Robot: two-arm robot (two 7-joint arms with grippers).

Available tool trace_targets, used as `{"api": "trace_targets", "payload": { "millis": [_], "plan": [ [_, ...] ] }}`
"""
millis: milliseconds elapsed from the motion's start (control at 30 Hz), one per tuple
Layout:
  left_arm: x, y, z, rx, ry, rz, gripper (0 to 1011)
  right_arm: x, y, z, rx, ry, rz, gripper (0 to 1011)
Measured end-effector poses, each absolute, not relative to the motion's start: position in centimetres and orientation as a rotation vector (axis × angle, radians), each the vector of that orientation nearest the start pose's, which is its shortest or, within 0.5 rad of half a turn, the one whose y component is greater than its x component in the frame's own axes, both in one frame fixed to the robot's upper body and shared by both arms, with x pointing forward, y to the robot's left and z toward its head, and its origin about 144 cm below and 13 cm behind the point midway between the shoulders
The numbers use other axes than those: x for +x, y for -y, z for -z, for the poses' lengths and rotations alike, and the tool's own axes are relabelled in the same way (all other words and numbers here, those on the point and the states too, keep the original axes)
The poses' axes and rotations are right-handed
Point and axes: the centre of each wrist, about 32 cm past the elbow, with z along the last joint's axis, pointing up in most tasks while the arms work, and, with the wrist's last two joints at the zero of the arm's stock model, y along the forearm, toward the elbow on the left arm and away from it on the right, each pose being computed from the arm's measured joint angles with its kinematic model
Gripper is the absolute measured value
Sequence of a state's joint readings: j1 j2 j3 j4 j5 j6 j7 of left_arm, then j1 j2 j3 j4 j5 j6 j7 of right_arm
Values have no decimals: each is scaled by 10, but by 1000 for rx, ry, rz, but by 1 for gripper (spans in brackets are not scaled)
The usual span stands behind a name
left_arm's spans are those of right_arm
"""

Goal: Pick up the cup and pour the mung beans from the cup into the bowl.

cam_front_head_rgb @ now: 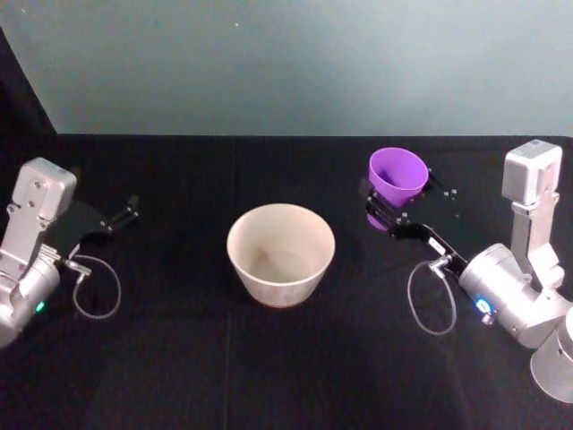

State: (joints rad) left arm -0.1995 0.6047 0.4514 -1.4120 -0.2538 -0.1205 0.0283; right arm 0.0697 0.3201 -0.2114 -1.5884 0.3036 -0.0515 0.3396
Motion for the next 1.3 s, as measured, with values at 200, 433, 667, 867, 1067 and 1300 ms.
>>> {"api": "trace_targets", "payload": {
  "millis": [200, 433, 667, 867, 1067, 1300],
  "plan": [
    [489, -310, -1140, 304, 285, -1248, 1000, 472, 254, -1164, 29, 72, 1025, 735],
    [489, -310, -1140, 304, 285, -1248, 1000, 472, 254, -1164, 29, 73, 1025, 736],
    [489, -310, -1140, 304, 285, -1248, 1000, 472, 254, -1163, 29, 74, 1025, 736],
    [489, -310, -1140, 304, 285, -1248, 1000, 472, 254, -1163, 29, 74, 1025, 736],
    [489, -310, -1140, 304, 285, -1248, 1000, 472, 254, -1163, 29, 75, 1025, 735],
    [489, -310, -1140, 304, 285, -1248, 1000, 472, 254, -1163, 29, 75, 1025, 735]
  ]
}}
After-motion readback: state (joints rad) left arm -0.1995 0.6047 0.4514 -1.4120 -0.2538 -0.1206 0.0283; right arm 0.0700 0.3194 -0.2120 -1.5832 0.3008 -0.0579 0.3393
